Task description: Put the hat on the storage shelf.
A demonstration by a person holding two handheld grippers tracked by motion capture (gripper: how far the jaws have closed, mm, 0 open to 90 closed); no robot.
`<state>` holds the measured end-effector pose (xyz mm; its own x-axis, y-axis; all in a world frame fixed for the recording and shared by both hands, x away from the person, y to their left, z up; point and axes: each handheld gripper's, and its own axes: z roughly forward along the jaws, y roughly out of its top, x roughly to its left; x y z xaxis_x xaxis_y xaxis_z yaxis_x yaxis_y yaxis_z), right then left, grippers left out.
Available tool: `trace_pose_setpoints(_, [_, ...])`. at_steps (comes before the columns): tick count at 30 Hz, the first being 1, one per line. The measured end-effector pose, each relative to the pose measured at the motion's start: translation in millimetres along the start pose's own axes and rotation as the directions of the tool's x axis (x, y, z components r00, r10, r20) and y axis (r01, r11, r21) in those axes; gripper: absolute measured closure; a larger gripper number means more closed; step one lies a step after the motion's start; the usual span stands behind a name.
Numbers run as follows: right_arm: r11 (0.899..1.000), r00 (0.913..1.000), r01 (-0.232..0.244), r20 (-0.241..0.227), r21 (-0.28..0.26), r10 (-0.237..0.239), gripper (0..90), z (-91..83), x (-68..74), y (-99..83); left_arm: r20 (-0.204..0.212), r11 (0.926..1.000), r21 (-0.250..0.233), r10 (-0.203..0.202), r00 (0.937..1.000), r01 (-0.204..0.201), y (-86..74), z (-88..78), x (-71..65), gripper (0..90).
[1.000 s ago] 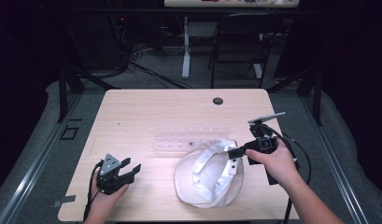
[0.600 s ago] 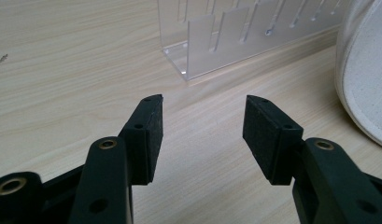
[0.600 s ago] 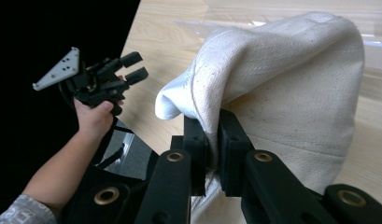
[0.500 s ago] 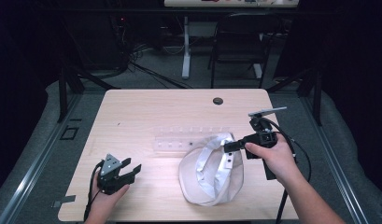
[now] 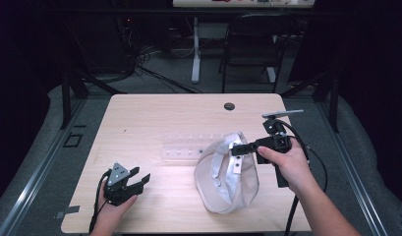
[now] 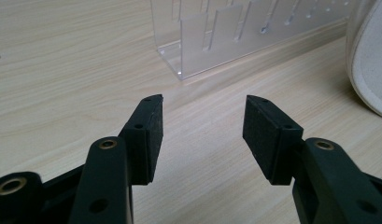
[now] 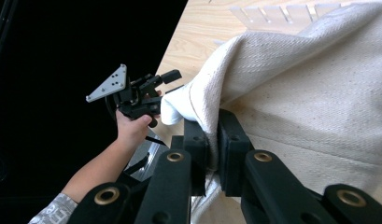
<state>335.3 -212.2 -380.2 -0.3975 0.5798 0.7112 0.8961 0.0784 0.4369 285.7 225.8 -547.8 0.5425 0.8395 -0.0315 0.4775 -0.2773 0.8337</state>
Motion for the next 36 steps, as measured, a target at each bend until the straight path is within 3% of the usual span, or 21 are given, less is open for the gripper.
trace_pose_setpoints(11, [0.999,0.9997,0.016,0.019,-0.045,-0.015,84.3,-13.3,16.0,11.1,0.012,1.0,-0.003,0.005,0.9999,-0.005,0.5,-0.7,-2.5,48.5])
trace_pose_setpoints(25, [0.997,0.9998,0.015,0.012,-0.072,-0.014,84.2,-23.2,29.8,23.4,0.042,0.9993,-0.009,0.036,0.9985,-0.036,3.7,0.7,-17.3,47.8])
trace_pose_setpoints(36, [0.996,0.9993,0.028,0.028,-0.087,-0.025,84.2,-26.6,40.0,36.0,0.079,0.9973,-0.034,0.067,0.9946,-0.065,15.0,0.0,-36.6,46.3])
